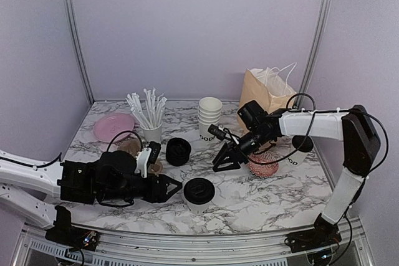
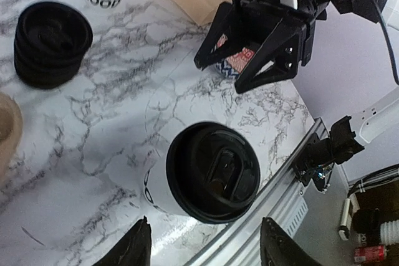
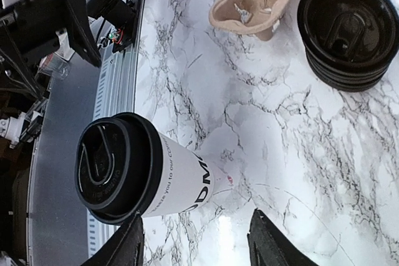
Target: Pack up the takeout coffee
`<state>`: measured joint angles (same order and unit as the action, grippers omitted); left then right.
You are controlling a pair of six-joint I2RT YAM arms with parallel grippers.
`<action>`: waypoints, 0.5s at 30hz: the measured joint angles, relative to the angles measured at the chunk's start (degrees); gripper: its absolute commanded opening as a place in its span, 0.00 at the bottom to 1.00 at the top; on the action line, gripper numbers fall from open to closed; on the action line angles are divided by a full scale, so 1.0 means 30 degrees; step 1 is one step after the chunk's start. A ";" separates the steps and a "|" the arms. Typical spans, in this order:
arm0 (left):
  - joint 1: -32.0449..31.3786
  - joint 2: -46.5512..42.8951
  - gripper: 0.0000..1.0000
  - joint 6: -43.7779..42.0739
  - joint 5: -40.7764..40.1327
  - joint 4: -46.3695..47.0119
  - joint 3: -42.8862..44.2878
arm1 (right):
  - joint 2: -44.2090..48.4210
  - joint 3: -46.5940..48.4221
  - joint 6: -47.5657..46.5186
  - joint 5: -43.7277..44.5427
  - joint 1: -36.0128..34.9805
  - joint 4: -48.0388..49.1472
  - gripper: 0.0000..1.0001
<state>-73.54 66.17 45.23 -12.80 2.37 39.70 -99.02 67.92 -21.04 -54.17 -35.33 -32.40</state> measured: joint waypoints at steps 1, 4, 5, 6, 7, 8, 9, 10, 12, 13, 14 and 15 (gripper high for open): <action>-0.0044 0.0015 0.66 0.0889 0.0342 0.0452 -0.0663 | -0.0430 0.0175 0.0160 -0.0087 0.0000 -0.0015 0.55; -0.0306 0.0189 0.71 0.2871 0.1115 0.1464 -0.1909 | -0.1581 0.0561 0.0707 -0.0546 0.0000 -0.0095 0.57; -0.0350 0.0357 0.71 0.3359 0.1319 0.1770 -0.1982 | -0.1909 0.0663 0.0874 -0.0758 0.0000 -0.0102 0.58; -0.0379 0.0612 0.71 0.3730 0.1479 0.2229 -0.1967 | -0.2171 0.0780 0.0962 -0.0940 0.0000 -0.0197 0.59; -0.0408 0.0918 0.71 0.4087 0.1705 0.2718 -0.1894 | -0.2506 0.0962 0.1035 -0.1217 0.0000 -0.0306 0.59; -0.0423 0.1217 0.71 0.4299 0.1880 0.3133 -0.1851 | -0.2747 0.1129 0.1115 -0.1406 -0.0007 -0.0386 0.60; -0.0423 0.1603 0.71 0.4554 0.2113 0.3585 -0.1792 | -0.2965 0.1282 0.1166 -0.1654 -0.0007 -0.0430 0.60; -0.0430 0.1960 0.70 0.4699 0.2273 0.3956 -0.1763 | -0.3147 0.1413 0.1202 -0.1880 -0.0015 -0.0466 0.61; -0.0437 0.2565 0.70 0.4998 0.2565 0.4590 -0.1756 | -0.3322 0.1537 0.1341 -0.2317 -0.0051 -0.0503 0.62; -0.0437 0.2900 0.69 0.5115 0.2718 0.4889 -0.1749 | -0.3351 0.1545 0.1399 -0.2514 -0.0058 -0.0532 0.62; -0.0437 0.3133 0.69 0.5195 0.2849 0.5122 -0.1749 | -0.3373 0.1552 0.1464 -0.2696 -0.0102 -0.0546 0.62; -0.0437 0.3322 0.69 0.5246 0.2973 0.5289 -0.1749 | -0.3402 0.1566 0.1515 -0.2834 -0.0153 -0.0576 0.63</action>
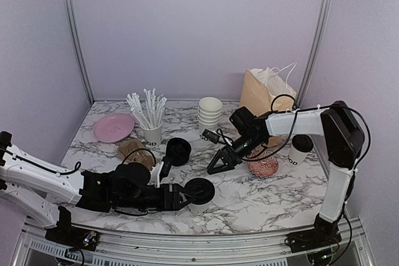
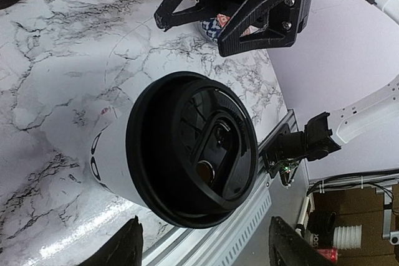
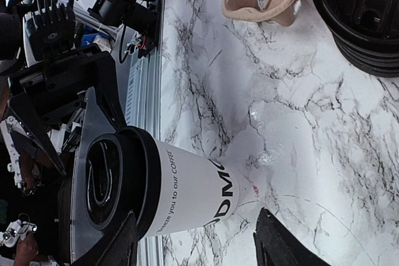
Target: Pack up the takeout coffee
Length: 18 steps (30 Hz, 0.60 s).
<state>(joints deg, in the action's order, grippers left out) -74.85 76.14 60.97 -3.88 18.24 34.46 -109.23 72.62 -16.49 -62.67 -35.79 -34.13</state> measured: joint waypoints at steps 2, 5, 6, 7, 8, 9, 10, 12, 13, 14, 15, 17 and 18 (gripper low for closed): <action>0.0000 0.0364 0.68 0.0036 0.0175 0.0415 0.0044 | -0.0087 0.0117 0.0022 -0.0182 -0.0080 -0.0124 0.63; 0.0000 0.0685 0.67 0.0044 0.0364 0.0852 0.0073 | -0.0189 0.0328 0.0022 -0.0437 -0.0306 -0.0175 0.63; 0.0000 0.0743 0.66 0.0044 0.0408 0.0976 0.0073 | -0.0197 0.0372 0.0022 -0.0474 -0.0408 -0.0204 0.63; 0.0000 0.0809 0.66 0.0044 0.0452 0.1086 0.0073 | -0.0204 0.0415 0.0015 -0.0495 -0.0517 -0.0226 0.64; 0.0000 0.0867 0.66 0.0044 0.0488 0.1158 0.0073 | -0.0211 0.0466 0.0015 -0.0510 -0.0576 -0.0284 0.65; 0.0000 0.0918 0.66 0.0044 0.0495 0.1224 0.0073 | -0.0233 0.0539 0.0000 -0.0539 -0.0663 -0.0328 0.66; 0.0000 0.0969 0.66 0.0036 0.0503 0.1275 0.0073 | -0.0255 0.0612 -0.0007 -0.0561 -0.0736 -0.0386 0.67; 0.0000 0.1086 0.65 0.0036 0.0495 0.1413 0.0073 | -0.0299 0.0721 -0.0073 -0.0583 -0.0860 -0.0576 0.68; 0.0007 0.1151 0.65 0.0044 0.0495 0.1457 0.0073 | -0.0328 0.0758 -0.0087 -0.0590 -0.0903 -0.0641 0.68; 0.0051 0.1224 0.64 0.0058 0.0495 0.1464 0.0073 | -0.0379 0.0801 -0.0168 -0.0576 -0.0991 -0.0721 0.68; 0.0073 0.1297 0.64 0.0073 0.0495 0.1472 0.0073 | -0.0401 0.0816 -0.0219 -0.0561 -0.1071 -0.0787 0.68; 0.0189 0.1435 0.63 0.0175 0.0495 0.1486 0.0066 | -0.0452 0.0816 -0.0291 -0.0452 -0.1246 -0.0933 0.68; 0.0248 0.1479 0.62 0.0233 0.0495 0.1486 0.0051 | -0.0510 0.0816 -0.0321 -0.0372 -0.1326 -0.0991 0.67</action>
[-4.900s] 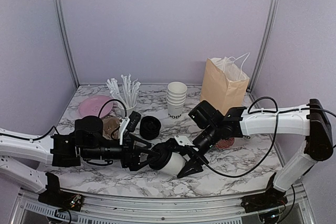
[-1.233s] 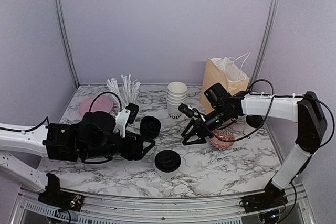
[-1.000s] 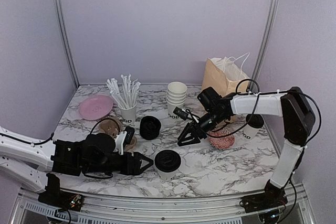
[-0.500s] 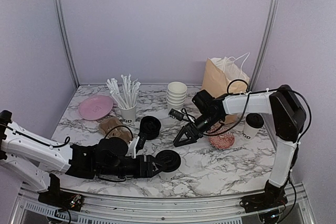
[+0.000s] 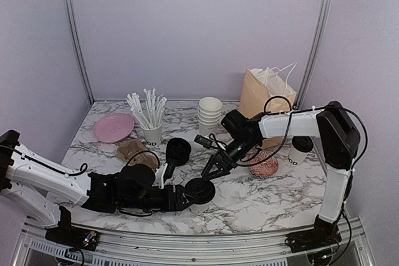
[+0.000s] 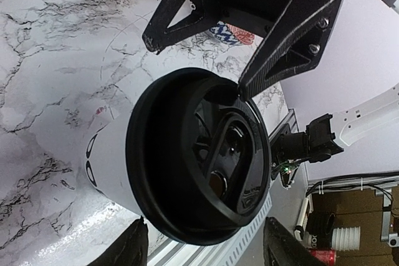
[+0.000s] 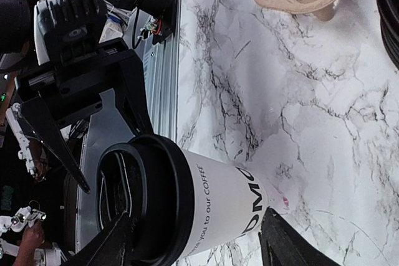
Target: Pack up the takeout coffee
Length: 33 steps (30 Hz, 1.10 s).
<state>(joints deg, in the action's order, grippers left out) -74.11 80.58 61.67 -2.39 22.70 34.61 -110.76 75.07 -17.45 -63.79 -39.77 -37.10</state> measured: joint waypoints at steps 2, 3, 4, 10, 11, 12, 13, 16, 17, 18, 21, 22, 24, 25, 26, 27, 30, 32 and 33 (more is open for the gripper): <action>0.0197 0.0087 0.61 0.0233 0.0007 0.0066 -0.0087 | -0.0146 0.0000 -0.0029 0.0095 -0.0087 -0.0051 0.65; 0.0291 0.0131 0.59 0.0350 0.0015 0.0073 -0.0153 | -0.0211 0.0000 -0.0022 0.0080 -0.0124 -0.0058 0.65; 0.0393 0.0153 0.57 0.0488 0.0175 0.0291 -0.0255 | -0.0226 0.0000 -0.0022 0.0087 -0.0138 -0.0051 0.65; 0.0816 0.0423 0.51 0.1355 0.0867 0.1406 -0.0663 | -0.0262 -0.0007 0.0117 0.0146 -0.0131 0.0051 0.62; 0.0911 0.0590 0.50 0.1435 0.0962 0.1574 -0.0685 | -0.0262 -0.0044 0.0189 0.0255 -0.0131 0.0131 0.62; 0.0962 0.0743 0.49 0.1457 0.0998 0.1719 -0.0678 | -0.0262 -0.0124 0.0277 0.0277 -0.0131 0.0233 0.61; 0.0991 0.0889 0.49 0.1501 0.1013 0.1785 -0.0670 | -0.0262 -0.0226 0.0415 0.0270 -0.0109 0.0372 0.61; 0.0991 0.1370 0.48 0.1515 0.0998 0.1967 -0.0539 | -0.0255 -0.0459 0.0831 0.0189 -0.0007 0.0743 0.60; 0.0991 0.1450 0.48 0.1508 0.0984 0.1996 -0.0481 | -0.0255 -0.0503 0.0918 0.0124 0.0036 0.0845 0.60; 0.0991 0.1545 0.48 0.1457 0.0954 0.1989 -0.0379 | -0.0255 -0.0554 0.0984 0.0073 0.0087 0.0933 0.59; 0.0991 0.1727 0.49 0.1115 0.0765 0.1239 0.0226 | -0.0248 -0.0627 0.1209 -0.0015 0.0262 0.1093 0.58; 0.0984 0.1763 0.49 0.0809 0.0685 0.0648 0.0663 | -0.0248 -0.0627 0.1282 -0.0007 0.0342 0.1173 0.58; 0.0947 0.1938 0.51 0.0131 0.0459 -0.0656 0.1734 | -0.0248 -0.0627 0.1326 -0.0007 0.0583 0.1355 0.59; 0.0947 0.2004 0.52 -0.0262 0.0313 -0.1370 0.2164 | -0.0248 -0.0627 0.1326 -0.0015 0.0685 0.1384 0.60; 0.0947 0.2018 0.55 -0.0714 0.0138 -0.2047 0.2492 | -0.0248 -0.0619 0.1290 -0.0036 0.0758 0.1384 0.62; 0.0947 0.1989 0.57 -0.1100 -0.0007 -0.2543 0.2667 | -0.0248 -0.0597 0.1224 -0.0044 0.0801 0.1370 0.64; 0.0947 0.1785 0.62 -0.2229 -0.0525 -0.4051 0.2980 | -0.0240 -0.0452 0.0663 0.0073 0.0896 0.1195 0.70; 0.0976 0.1406 0.65 -0.3002 -0.1042 -0.5071 0.3220 | -0.0189 -0.0430 0.0197 0.0153 0.0947 0.0896 0.73; 0.0976 0.1231 0.66 -0.3322 -0.1217 -0.5319 0.3264 | -0.0066 -0.0430 0.0066 0.0153 0.1020 0.0721 0.74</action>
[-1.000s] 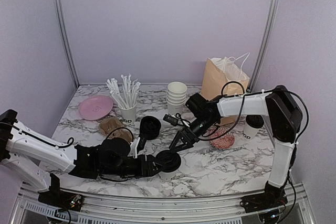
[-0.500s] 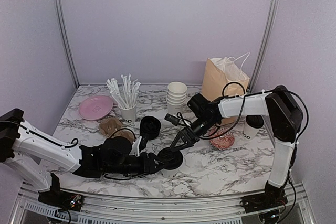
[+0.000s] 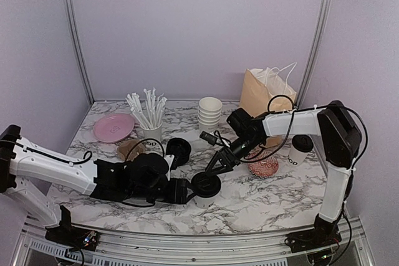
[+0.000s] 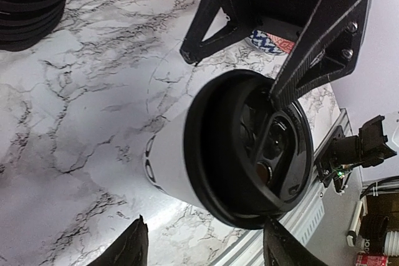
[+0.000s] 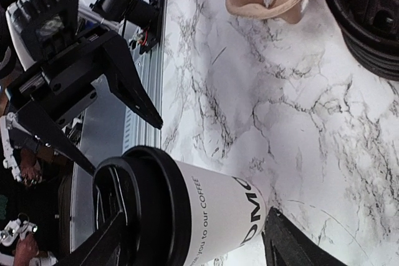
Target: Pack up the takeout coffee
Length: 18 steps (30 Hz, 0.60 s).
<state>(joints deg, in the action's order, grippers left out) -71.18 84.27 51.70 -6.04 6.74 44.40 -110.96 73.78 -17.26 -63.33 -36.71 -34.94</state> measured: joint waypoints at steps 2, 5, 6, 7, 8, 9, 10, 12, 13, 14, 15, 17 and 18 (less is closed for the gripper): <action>0.0022 -0.0408 0.67 -0.0663 -0.0270 -0.0736 0.0277 | 0.0277 0.0000 -0.0430 0.0321 0.0087 -0.0372 0.76; 0.0022 -0.1042 0.67 -0.1188 -0.0379 -0.0947 0.0663 | 0.0597 0.0000 -0.0852 0.0605 0.0138 -0.0860 0.77; 0.0022 -0.1239 0.67 -0.1239 -0.0372 -0.0933 0.0721 | 0.0692 0.0000 -0.0954 0.0685 0.0168 -0.0969 0.78; 0.0022 -0.1399 0.67 -0.1253 -0.0357 -0.0925 0.0758 | 0.0772 0.0000 -0.1049 0.0750 0.0197 -0.1078 0.78; 0.0022 -0.1508 0.67 -0.1253 -0.0357 -0.0911 0.0758 | 0.0816 0.0000 -0.1129 0.0787 0.0219 -0.1144 0.78; 0.0022 -0.1545 0.67 -0.1253 -0.0357 -0.0911 0.0758 | 0.0845 0.0000 -0.1217 0.0801 0.0240 -0.1217 0.79; 0.0022 -0.1545 0.67 -0.1253 -0.0357 -0.0911 0.0758 | 0.0852 0.0000 -0.1311 0.0823 0.0248 -0.1290 0.79; 0.0022 -0.1559 0.67 -0.1290 -0.0401 -0.0925 0.0750 | 0.0882 0.0000 -0.1552 0.0984 0.0255 -0.1537 0.80; 0.0022 -0.1610 0.67 -0.1333 -0.0517 -0.0940 0.0750 | 0.0954 0.0000 -0.1763 0.1173 0.0255 -0.1705 0.81; 0.0022 -0.1727 0.67 -0.1406 -0.0663 -0.0991 0.0750 | 0.1100 0.0000 -0.1945 0.1421 0.0262 -0.1836 0.83; 0.0022 -0.1916 0.67 -0.1479 -0.0896 -0.1107 0.0750 | 0.1326 0.0000 -0.2127 0.1647 0.0262 -0.1931 0.84; 0.0066 -0.2441 0.67 -0.1698 -0.1479 -0.1464 0.0743 | 0.2280 -0.0102 -0.2601 0.2397 0.0262 -0.1894 0.86; 0.0117 -0.2856 0.67 -0.1902 -0.1902 -0.1814 0.0743 | 0.3177 -0.0306 -0.2936 0.2863 0.0262 -0.1727 0.87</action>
<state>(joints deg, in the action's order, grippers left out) -70.83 75.70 46.00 -11.75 1.30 46.63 -101.43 72.86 -26.06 -54.74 -35.92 -40.12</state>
